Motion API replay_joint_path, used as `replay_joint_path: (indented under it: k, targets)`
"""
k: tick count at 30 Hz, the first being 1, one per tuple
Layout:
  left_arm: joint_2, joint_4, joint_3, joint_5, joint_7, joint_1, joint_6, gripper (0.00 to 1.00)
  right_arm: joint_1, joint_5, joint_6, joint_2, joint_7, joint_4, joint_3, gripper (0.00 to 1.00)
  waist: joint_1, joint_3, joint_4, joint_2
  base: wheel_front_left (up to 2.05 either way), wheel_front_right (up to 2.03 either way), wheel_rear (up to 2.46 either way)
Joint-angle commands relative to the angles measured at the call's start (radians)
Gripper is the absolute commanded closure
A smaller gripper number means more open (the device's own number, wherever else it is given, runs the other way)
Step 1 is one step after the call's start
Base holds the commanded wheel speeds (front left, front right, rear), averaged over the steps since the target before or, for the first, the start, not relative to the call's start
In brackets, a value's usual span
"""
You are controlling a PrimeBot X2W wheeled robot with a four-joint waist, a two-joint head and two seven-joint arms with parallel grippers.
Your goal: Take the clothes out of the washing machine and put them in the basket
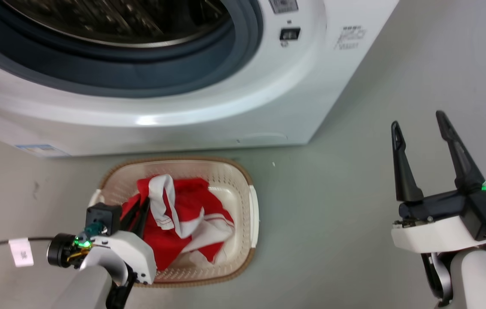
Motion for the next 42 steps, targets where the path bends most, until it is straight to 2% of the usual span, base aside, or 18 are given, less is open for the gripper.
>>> replay_joint_path:
  k: [1, 10, 19, 24, 25, 26, 36, 42]
  targets:
    - [-0.009, 0.055, -0.005, 0.008, -0.015, -0.046, -0.011, 1.0, -0.023, -0.007, -0.001, 0.001, -0.002, -0.009, -0.002, 0.0, -0.0001, 0.087, -0.039, -0.0001, 0.0, 0.0, 0.0]
    - [-0.042, 0.373, -0.033, 0.04, -0.044, -0.255, -0.047, 1.0, -0.073, -0.011, -0.001, 0.001, -0.002, -0.045, -0.001, 0.0, -0.0001, 0.256, -0.093, -0.0001, 0.0, 0.0, 0.0]
    - [-0.052, 0.582, -0.034, 0.06, -0.054, -0.376, -0.016, 1.0, -0.099, -0.005, -0.001, 0.001, -0.002, -0.062, 0.01, 0.0, -0.0001, 0.339, -0.133, -0.0001, 0.0, 0.0, 0.0]
    - [-0.06, 0.594, -0.004, 0.042, -0.056, -0.39, 0.005, 1.0, -0.102, -0.011, -0.001, 0.001, -0.002, -0.065, 0.011, 0.0, -0.0001, 0.348, -0.136, -0.0001, 0.0, 0.0, 0.0]
    - [-0.061, 0.582, 0.006, 0.038, -0.056, -0.388, 0.019, 0.8, -0.1, -0.013, -0.001, 0.001, -0.002, -0.065, 0.009, 0.0, -0.0001, 0.346, -0.133, -0.0001, 0.0, 0.0, 0.0]
    - [-0.065, 0.573, 0.016, 0.035, -0.056, -0.382, 0.027, 0.0, -0.097, -0.018, -0.001, 0.001, -0.002, -0.063, 0.007, 0.0, -0.0001, 0.343, -0.13, -0.0001, 0.0, 0.0, 0.0]
    - [-0.096, 0.474, 0.062, 0.062, -0.055, -0.309, 0.035, 0.0, -0.1, -0.04, -0.001, 0.001, -0.002, -0.042, 0.008, 0.0, -0.0001, 0.26, -0.087, -0.0001, 0.0, 0.0, 0.0]
    - [-0.105, 0.313, 0.135, 0.093, -0.055, -0.234, 0.029, 0.0, -0.086, -0.035, -0.001, 0.001, -0.002, -0.016, 0.004, 0.0, -0.0001, 0.145, -0.059, -0.0001, 0.0, 0.0, 0.0]
